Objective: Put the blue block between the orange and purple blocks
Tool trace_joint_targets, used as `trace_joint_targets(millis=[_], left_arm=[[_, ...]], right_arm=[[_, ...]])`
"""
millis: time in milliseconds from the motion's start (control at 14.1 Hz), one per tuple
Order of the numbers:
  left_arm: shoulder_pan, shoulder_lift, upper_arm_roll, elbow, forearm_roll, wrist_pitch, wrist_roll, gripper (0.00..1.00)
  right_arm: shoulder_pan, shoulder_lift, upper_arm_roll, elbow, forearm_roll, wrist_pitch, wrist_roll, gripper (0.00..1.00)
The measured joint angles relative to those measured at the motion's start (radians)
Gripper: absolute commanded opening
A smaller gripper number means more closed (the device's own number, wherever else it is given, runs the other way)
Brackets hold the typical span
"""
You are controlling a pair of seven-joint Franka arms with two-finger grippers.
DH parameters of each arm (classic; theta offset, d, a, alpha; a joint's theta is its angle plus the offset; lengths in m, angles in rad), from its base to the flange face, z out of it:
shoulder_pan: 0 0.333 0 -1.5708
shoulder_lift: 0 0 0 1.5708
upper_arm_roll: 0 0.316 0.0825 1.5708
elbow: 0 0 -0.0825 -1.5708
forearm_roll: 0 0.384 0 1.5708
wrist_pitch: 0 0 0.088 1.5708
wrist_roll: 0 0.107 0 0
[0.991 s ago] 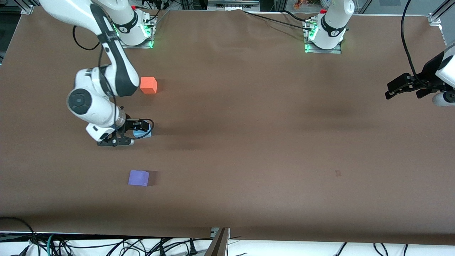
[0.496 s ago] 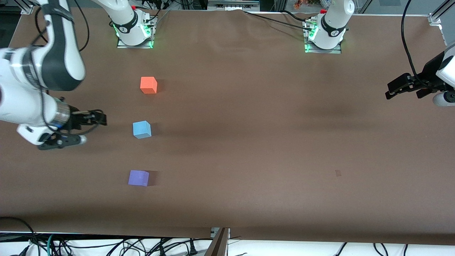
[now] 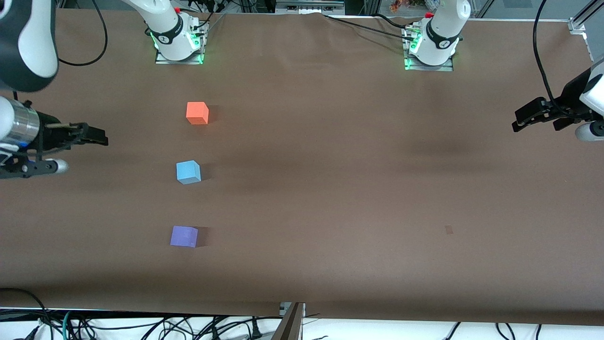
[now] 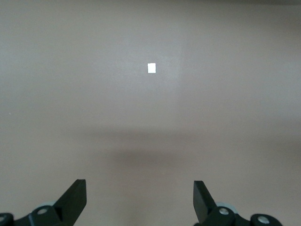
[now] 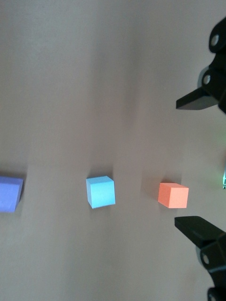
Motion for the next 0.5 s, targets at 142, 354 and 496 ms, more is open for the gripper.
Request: trace_joint_targets(millis=[142,354,496], left_arm=[[0.000,0.000,0.000,0.000,0.000,0.000,0.000,1.00],[0.000,0.000,0.000,0.000,0.000,0.000,0.000,1.00],[0.001,0.000,0.000,0.000,0.000,0.000,0.000,1.00]], right_arm=[[-0.028,-0.045,0.031,0.000,-0.017,-0.004,0.000,1.00],[-0.124,-0.130,0.120,-0.004,-0.079,-0.009,0.000,1.00],[-0.157,-0.177,0.149,-0.024,-0.102,-0.014,-0.001,1.00]])
